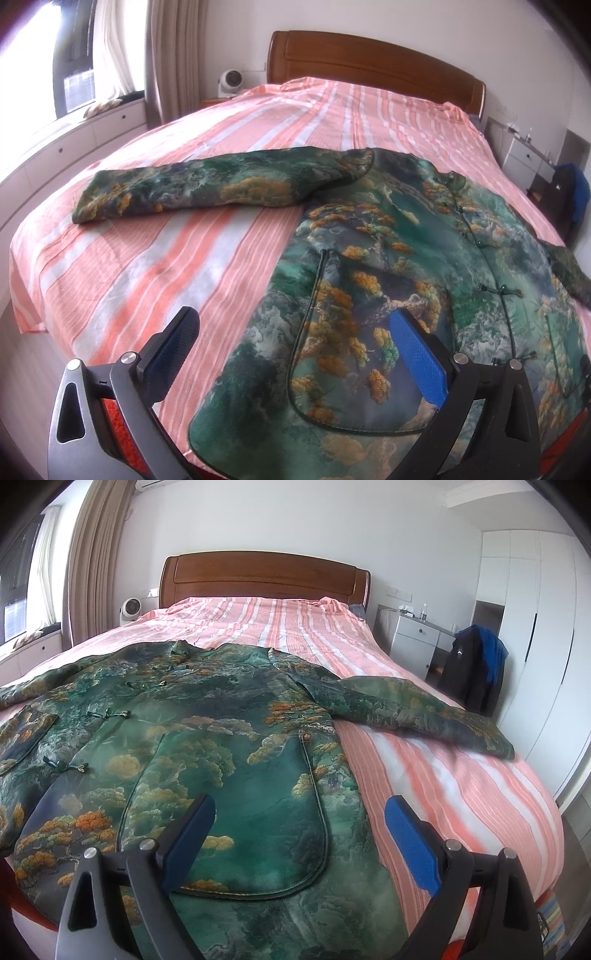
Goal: Fold large clothes
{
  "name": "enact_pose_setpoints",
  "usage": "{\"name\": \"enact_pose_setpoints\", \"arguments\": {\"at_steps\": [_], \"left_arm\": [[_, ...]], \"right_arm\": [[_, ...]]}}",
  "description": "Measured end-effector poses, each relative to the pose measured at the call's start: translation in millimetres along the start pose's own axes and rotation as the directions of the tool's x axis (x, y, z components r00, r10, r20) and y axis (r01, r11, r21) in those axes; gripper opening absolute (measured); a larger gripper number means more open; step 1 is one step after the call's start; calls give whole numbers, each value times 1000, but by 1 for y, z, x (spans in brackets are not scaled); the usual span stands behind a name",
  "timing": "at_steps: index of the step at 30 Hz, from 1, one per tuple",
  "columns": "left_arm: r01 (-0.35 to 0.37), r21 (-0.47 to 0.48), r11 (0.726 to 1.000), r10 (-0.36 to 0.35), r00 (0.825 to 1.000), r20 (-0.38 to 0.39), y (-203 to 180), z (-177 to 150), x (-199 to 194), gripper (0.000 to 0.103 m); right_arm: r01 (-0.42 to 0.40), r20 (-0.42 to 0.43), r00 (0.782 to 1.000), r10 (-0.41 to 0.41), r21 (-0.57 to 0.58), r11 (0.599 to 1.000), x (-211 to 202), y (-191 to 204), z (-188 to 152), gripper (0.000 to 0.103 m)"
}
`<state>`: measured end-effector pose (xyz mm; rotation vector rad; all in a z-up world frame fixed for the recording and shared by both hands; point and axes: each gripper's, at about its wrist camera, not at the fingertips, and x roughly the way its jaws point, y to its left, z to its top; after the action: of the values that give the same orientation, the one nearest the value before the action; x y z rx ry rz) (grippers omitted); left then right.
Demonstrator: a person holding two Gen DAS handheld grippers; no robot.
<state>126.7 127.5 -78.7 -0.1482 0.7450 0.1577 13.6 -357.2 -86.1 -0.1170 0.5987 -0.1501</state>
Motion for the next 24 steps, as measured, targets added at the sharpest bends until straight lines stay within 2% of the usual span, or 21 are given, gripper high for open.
{"name": "enact_pose_setpoints", "arguments": {"at_steps": [12, 24], "left_arm": [[-4, 1, 1000, 4, 1000, -11, 1, -2, 3, 103], [-23, 37, 999, 26, 998, -55, -3, -7, 11, 103]], "right_arm": [[-5, 1, 1000, 5, -5, 1000, 1, 2, 0, 93], [-9, -13, 1000, 9, -15, 1000, 5, 5, -1, 93]]}}
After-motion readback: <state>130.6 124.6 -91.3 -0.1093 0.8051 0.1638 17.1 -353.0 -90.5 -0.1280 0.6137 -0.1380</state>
